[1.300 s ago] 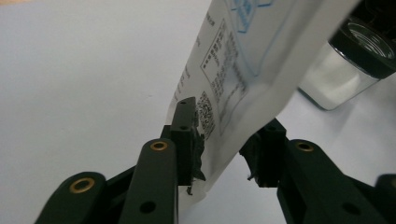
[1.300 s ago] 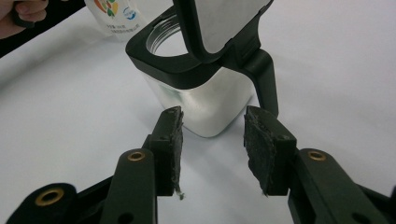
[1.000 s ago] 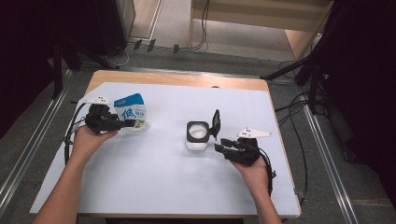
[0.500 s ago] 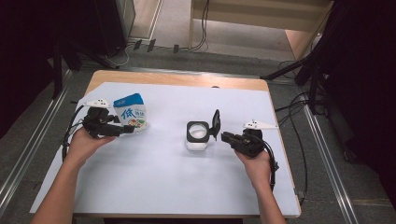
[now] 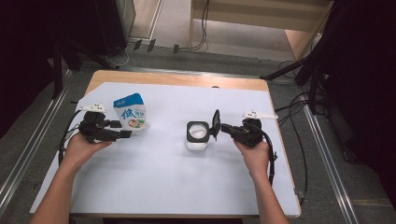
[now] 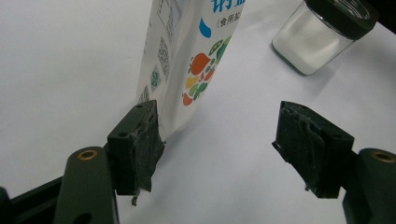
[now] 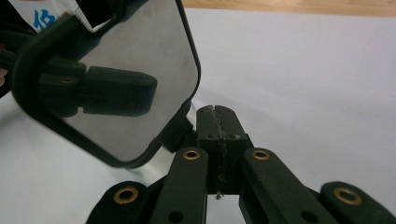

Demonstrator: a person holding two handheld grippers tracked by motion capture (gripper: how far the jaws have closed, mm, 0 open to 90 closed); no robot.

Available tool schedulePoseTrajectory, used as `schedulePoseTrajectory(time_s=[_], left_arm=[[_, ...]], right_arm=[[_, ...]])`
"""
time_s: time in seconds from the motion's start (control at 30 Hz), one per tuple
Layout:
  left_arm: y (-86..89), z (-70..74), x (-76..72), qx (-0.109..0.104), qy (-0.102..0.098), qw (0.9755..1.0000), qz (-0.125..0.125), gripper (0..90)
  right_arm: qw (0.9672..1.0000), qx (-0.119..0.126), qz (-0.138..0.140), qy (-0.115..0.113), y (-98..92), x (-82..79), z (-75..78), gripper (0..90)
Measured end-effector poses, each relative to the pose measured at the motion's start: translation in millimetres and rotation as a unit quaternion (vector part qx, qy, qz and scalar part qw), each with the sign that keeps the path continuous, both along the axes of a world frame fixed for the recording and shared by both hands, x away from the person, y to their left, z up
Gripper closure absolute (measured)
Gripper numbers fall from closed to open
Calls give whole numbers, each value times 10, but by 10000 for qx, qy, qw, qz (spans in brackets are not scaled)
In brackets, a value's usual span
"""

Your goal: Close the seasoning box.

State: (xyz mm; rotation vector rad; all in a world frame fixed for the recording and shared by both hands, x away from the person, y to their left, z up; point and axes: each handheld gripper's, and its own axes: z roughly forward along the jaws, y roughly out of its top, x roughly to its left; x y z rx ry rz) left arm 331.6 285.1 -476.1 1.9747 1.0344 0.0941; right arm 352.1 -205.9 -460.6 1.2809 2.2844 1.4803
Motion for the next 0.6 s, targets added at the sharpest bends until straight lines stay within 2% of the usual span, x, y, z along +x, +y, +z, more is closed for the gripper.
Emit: schedulePoseTrajectory(time_s=[0.17,0.27,0.33,0.5,0.6], left_arm=[[26,-20,-22,17,86,10000,46,308],[74,-26,-35,-110,177,9997,116,308],[90,-20,-57,-181,172,9996,145,308],[125,-7,-120,-192,182,9995,178,310],[142,-12,-149,-175,75,9996,227,312]], right_arm=[[9999,85,33,-60,32,71,66,900],[9999,95,102,-82,76,98,99,900],[9998,87,153,-115,106,108,115,900],[9997,96,195,-149,154,121,138,900],[9996,141,201,-112,166,127,138,900]])
